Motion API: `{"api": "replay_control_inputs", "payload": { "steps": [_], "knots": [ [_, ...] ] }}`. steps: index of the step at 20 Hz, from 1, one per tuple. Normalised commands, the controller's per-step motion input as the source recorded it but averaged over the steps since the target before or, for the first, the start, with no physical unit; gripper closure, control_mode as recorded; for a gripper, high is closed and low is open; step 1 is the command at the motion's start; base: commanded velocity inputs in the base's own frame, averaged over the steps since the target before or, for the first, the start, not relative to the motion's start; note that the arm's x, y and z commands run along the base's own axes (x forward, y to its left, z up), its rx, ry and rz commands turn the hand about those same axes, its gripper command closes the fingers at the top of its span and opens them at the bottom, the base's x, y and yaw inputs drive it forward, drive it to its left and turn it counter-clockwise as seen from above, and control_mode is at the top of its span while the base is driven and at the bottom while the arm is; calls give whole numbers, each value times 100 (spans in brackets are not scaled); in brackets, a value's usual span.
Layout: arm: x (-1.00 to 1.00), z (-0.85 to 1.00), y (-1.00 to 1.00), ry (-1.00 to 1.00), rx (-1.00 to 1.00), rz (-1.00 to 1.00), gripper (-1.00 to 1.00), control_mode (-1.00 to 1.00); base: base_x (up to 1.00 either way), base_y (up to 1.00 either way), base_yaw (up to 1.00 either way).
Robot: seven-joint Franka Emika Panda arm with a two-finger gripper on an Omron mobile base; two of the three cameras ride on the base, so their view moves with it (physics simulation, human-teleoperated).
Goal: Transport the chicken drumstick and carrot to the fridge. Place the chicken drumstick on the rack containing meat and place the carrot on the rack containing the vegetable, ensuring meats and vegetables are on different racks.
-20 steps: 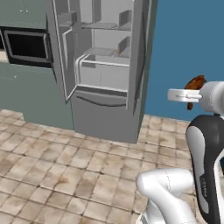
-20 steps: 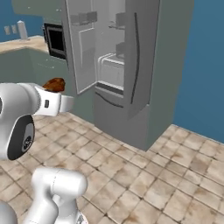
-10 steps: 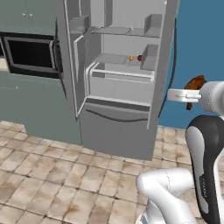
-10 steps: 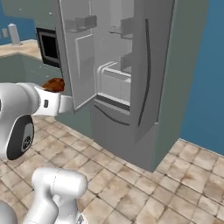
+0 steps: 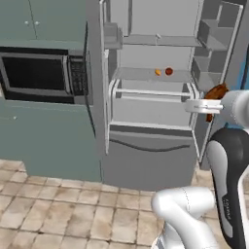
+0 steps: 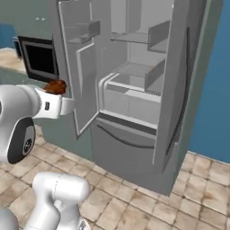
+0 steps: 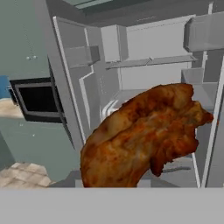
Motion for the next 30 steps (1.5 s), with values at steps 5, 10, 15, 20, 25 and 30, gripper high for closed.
{"api": "replay_control_inputs", "payload": {
  "steps": [5,10,15,20,25,30],
  "knots": [
    [0,0,0,0,0,0,100,100,51,41,-43],
    [0,0,0,0,0,0,100,100,4,18,-18],
    [0,0,0,0,0,0,100,100,47,20,-53],
    [0,0,0,0,0,0,100,100,51,46,-21],
    [0,0,0,0,0,0,100,100,88,26,-5],
    [0,0,0,0,0,0,100,100,95,0,0]
  ]
}}
